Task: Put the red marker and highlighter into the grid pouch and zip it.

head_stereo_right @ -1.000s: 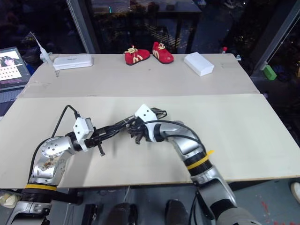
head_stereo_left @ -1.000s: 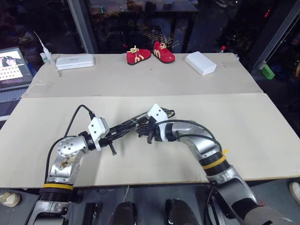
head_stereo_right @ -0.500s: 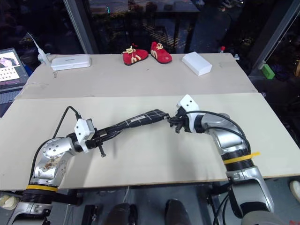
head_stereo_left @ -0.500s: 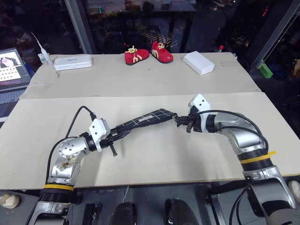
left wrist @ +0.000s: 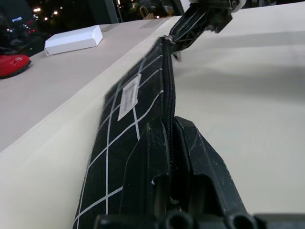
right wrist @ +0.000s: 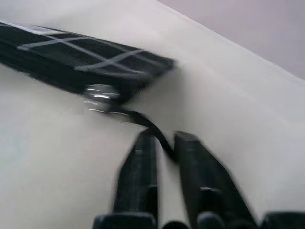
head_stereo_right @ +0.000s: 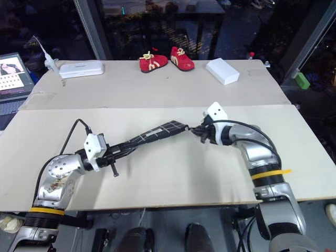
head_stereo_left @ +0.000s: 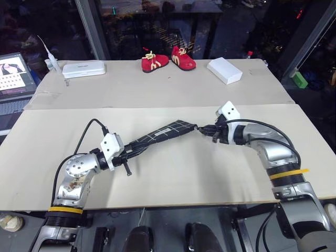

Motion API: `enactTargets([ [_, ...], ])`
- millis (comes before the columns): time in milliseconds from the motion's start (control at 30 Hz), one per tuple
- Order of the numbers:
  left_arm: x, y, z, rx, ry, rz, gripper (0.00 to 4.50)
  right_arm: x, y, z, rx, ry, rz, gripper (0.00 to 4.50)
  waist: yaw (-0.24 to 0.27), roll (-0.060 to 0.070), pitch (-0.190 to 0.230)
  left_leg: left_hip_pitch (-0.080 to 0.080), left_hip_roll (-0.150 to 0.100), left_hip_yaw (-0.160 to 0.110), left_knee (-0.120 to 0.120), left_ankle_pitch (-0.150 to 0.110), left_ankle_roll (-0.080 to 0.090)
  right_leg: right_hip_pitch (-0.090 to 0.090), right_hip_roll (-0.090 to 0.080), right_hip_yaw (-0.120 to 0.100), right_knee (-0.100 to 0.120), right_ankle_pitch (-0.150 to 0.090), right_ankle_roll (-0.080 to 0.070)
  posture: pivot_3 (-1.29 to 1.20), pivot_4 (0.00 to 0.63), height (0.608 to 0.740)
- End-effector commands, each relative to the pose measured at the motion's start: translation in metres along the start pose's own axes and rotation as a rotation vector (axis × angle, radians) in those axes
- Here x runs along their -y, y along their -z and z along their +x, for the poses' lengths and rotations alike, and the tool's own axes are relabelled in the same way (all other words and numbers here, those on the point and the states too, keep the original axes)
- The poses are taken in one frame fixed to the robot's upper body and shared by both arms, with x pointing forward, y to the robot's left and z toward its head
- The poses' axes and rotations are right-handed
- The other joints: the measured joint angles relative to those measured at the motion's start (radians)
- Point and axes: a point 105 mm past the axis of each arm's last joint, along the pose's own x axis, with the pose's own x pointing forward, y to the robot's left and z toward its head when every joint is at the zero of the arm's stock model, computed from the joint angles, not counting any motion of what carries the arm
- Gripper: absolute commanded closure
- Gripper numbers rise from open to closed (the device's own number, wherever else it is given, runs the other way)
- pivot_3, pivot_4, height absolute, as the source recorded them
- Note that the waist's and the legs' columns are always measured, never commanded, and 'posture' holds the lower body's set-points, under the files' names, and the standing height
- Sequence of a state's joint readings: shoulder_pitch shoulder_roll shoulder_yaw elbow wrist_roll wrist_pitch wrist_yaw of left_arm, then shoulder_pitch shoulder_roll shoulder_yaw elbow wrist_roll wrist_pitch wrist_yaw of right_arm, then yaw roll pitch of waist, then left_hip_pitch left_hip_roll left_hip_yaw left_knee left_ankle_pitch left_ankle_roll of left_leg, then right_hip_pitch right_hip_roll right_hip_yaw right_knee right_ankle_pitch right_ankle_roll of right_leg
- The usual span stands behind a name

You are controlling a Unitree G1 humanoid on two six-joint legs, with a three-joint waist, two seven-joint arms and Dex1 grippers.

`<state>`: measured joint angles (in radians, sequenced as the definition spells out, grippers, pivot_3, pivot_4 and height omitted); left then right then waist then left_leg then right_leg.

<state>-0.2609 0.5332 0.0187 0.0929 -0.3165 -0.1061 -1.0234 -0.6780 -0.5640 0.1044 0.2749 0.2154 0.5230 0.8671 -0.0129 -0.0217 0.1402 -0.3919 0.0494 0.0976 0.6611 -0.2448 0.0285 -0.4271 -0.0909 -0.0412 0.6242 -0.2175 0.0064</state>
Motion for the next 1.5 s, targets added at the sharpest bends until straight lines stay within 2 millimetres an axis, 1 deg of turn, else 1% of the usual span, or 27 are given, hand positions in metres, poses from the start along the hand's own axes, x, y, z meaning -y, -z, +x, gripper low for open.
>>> enactTargets([
  [33,-0.005,-0.011,0.003,0.038,-0.004,0.036,4.50,-0.010,-0.015,-0.004,0.065,-0.049,0.013,2.25,0.000,0.000,0.000,0.000,0.000,0.000,0.000,0.000,0.000,0.000,0.000,0.000,0.000,0.000,0.000,0.00,0.150,0.740],
  [67,-0.005,-0.012,0.004,0.039,-0.001,0.037,4.50,-0.012,-0.013,-0.006,0.065,-0.071,0.048,1.86,-0.001,0.000,0.000,0.000,0.000,0.000,0.000,0.000,0.000,0.000,0.000,0.000,0.000,0.000,0.000,0.00,0.150,0.740],
  [100,-0.005,-0.012,0.004,0.040,0.000,0.038,4.50,-0.016,-0.012,-0.009,0.068,-0.098,0.071,1.63,-0.001,0.000,0.000,0.000,0.000,0.000,0.000,0.000,0.000,0.000,0.000,0.000,0.000,0.000,0.000,0.00,0.150,0.740],
  [133,-0.004,-0.012,0.005,0.041,0.002,0.038,4.50,-0.018,-0.010,-0.013,0.066,-0.120,0.081,1.63,-0.001,0.000,0.000,0.000,0.000,0.000,0.000,0.000,0.000,0.000,0.000,0.000,0.000,0.000,0.000,0.00,0.150,0.740],
  [233,-0.002,-0.012,0.006,0.043,0.020,0.044,4.50,-0.013,-0.003,-0.025,0.042,-0.105,0.058,1.63,0.002,0.000,0.000,0.000,0.000,0.000,0.000,0.000,0.000,0.000,0.000,0.000,0.000,0.000,0.000,0.00,0.150,0.740],
  [300,0.002,-0.013,0.008,0.043,0.054,0.062,4.50,-0.009,-0.003,-0.043,0.053,-0.103,0.037,1.63,0.005,0.000,0.000,0.000,0.000,0.000,0.000,0.000,0.000,0.000,-0.001,0.000,0.000,0.000,0.000,0.00,0.150,0.740],
  [333,0.004,-0.013,0.010,0.045,0.075,0.078,4.50,-0.010,-0.006,-0.052,0.073,-0.117,0.031,1.63,0.010,0.000,0.000,-0.001,-0.001,0.000,0.000,0.000,0.000,0.000,-0.001,0.000,-0.001,0.000,0.000,0.00,0.150,0.740],
  [367,0.007,-0.014,0.011,0.045,0.105,0.098,4.50,-0.013,-0.010,-0.062,0.103,-0.137,0.029,1.63,0.012,0.000,0.000,-0.001,-0.001,0.000,0.000,0.000,0.000,0.000,-0.001,0.000,-0.001,0.000,0.000,0.00,0.150,0.740],
  [467,0.015,-0.013,0.015,0.039,0.193,0.168,4.50,-0.023,-0.016,-0.083,0.164,-0.172,0.020,1.63,0.016,0.000,0.000,-0.001,-0.001,0.000,0.000,0.000,0.000,0.001,0.000,0.000,-0.001,0.000,0.001,0.00,0.150,0.740],
  [533,0.017,-0.012,0.017,0.038,0.233,0.197,4.50,-0.028,-0.015,-0.091,0.176,-0.179,0.018,1.63,0.018,0.000,0.000,0.000,0.000,0.000,0.000,0.000,0.000,0.001,0.000,0.000,-0.001,0.000,0.001,0.00,0.150,0.740],
  [567,0.017,-0.012,0.020,0.043,0.249,0.238,4.50,-0.033,-0.010,-0.095,0.165,-0.179,0.009,1.63,0.017,0.000,0.000,0.000,0.000,0.000,0.000,0.000,0.000,0.002,0.001,-0.001,-0.001,0.000,0.001,0.00,0.150,0.740],
  [633,0.017,-0.012,0.025,0.051,0.270,0.288,4.50,-0.040,-0.001,-0.098,0.154,-0.165,0.010,1.63,0.022,-0.001,0.000,0.001,0.000,-0.001,0.000,0.000,0.000,0.002,0.000,0.000,-0.001,0.000,0.001,0.00,0.150,0.740],
  [700,0.013,-0.012,0.031,0.074,0.262,0.309,4.50,-0.041,0.004,-0.099,0.162,-0.135,0.042,1.63,0.024,-0.001,0.000,0.001,-0.001,-0.001,0.000,0.000,0.000,0.003,0.000,0.000,-0.001,0.000,0.001,0.00,0.150,0.740],
  [800,0.010,-0.005,0.037,0.076,0.273,0.347,4.50,-0.041,0.013,-0.094,0.151,-0.086,0.071,1.63,0.022,-0.001,0.000,0.001,-0.001,0.000,0.001,0.000,0.001,0.003,0.000,0.001,-0.002,0.000,0.001,0.00,0.150,0.740],
  [900,0.006,-0.003,0.038,0.088,0.283,0.372,4.50,-0.043,0.014,-0.092,0.157,-0.082,0.086,1.63,0.022,-0.001,0.000,0.001,-0.001,0.000,0.001,0.000,0.001,0.003,0.000,0.001,-0.002,0.000,0.001,0.00,0.150,0.740],
  [933,0.004,-0.004,0.038,0.096,0.282,0.371,3.84,-0.043,0.013,-0.092,0.160,-0.081,0.090,1.56,0.022,-0.001,0.000,0.001,-0.001,-0.001,0.001,0.000,0.001,0.002,0.000,0.001,-0.002,-0.001,0.001,0.00,0.150,0.740],
  [1000,0.000,-0.006,0.038,0.109,0.287,0.348,3.33,-0.041,0.014,-0.092,0.161,-0.068,0.094,1.56,0.024,-0.001,0.001,0.000,-0.001,-0.001,0.001,0.000,0.001,0.002,0.000,0.000,-0.002,-0.001,0.002,0.00,0.150,0.740],
  [1067,-0.002,-0.008,0.035,0.113,0.298,0.308,2.69,-0.041,0.015,-0.091,0.159,-0.070,0.099,1.56,0.024,-0.001,0.000,0.000,-0.001,-0.001,0.001,0.000,0.001,0.002,0.000,0.000,-0.002,-0.001,0.002,0.00,0.150,0.740],
  [1167,-0.010,-0.015,0.033,0.122,0.226,0.217,1.70,-0.040,0.017,-0.089,0.154,-0.066,0.102,1.56,0.023,-0.001,0.000,0.000,-0.001,-0.001,0.001,0.000,0.001,0.002,0.000,0.000,-0.002,-0.001,0.002,0.00,0.150,0.740],
  [1200,-0.011,-0.019,0.031,0.131,0.199,0.160,1.28,-0.039,0.018,-0.089,0.150,-0.062,0.101,1.56,0.021,-0.001,0.000,0.000,-0.001,-0.002,0.001,0.000,0.001,0.002,0.000,0.000,-0.002,-0.001,0.002,0.00,0.150,0.740],
  [1267,-0.010,-0.027,0.027,0.138,0.166,0.070,0.59,-0.036,0.018,-0.090,0.147,-0.055,0.103,1.56,0.019,-0.001,0.001,0.000,-0.001,-0.002,0.001,0.000,0.001,0.002,0.000,0.000,-0.001,-0.001,0.002,0.00,0.150,0.740],
  [1367,-0.007,-0.033,0.014,0.110,0.126,-0.083,0.59,-0.028,0.020,-0.091,0.142,-0.039,0.104,1.56,0.012,-0.001,0.001,0.000,0.000,-0.003,0.001,0.000,0.001,0.002,0.000,0.000,-0.001,-0.001,0.003,0.00,0.150,0.740],
  [1400,-0.011,-0.032,0.006,0.084,0.059,-0.137,0.59,-0.023,0.021,-0.092,0.141,-0.025,0.110,1.56,0.010,-0.001,0.001,0.000,0.000,-0.003,0.001,0.000,0.001,0.002,0.000,0.001,-0.001,-0.001,0.003,0.00,0.150,0.740],
  [1433,-0.016,-0.029,0.000,0.054,-0.006,-0.182,0.59,-0.019,0.023,-0.092,0.137,-0.009,0.113,1.56,0.009,-0.001,0.001,0.001,0.000,-0.003,0.001,0.000,0.001,0.003,0.000,0.001,0.000,-0.001,0.003,0.00,0.150,0.740],
  [1500,-0.027,-0.016,-0.015,-0.034,-0.145,-0.268,0.59,-0.010,0.027,-0.092,0.129,0.025,0.110,1.56,0.007,-0.001,0.001,0.002,0.000,-0.003,0.001,0.000,0.001,0.003,0.000,0.001,0.000,-0.003,0.005,0.00,0.150,0.740],
])
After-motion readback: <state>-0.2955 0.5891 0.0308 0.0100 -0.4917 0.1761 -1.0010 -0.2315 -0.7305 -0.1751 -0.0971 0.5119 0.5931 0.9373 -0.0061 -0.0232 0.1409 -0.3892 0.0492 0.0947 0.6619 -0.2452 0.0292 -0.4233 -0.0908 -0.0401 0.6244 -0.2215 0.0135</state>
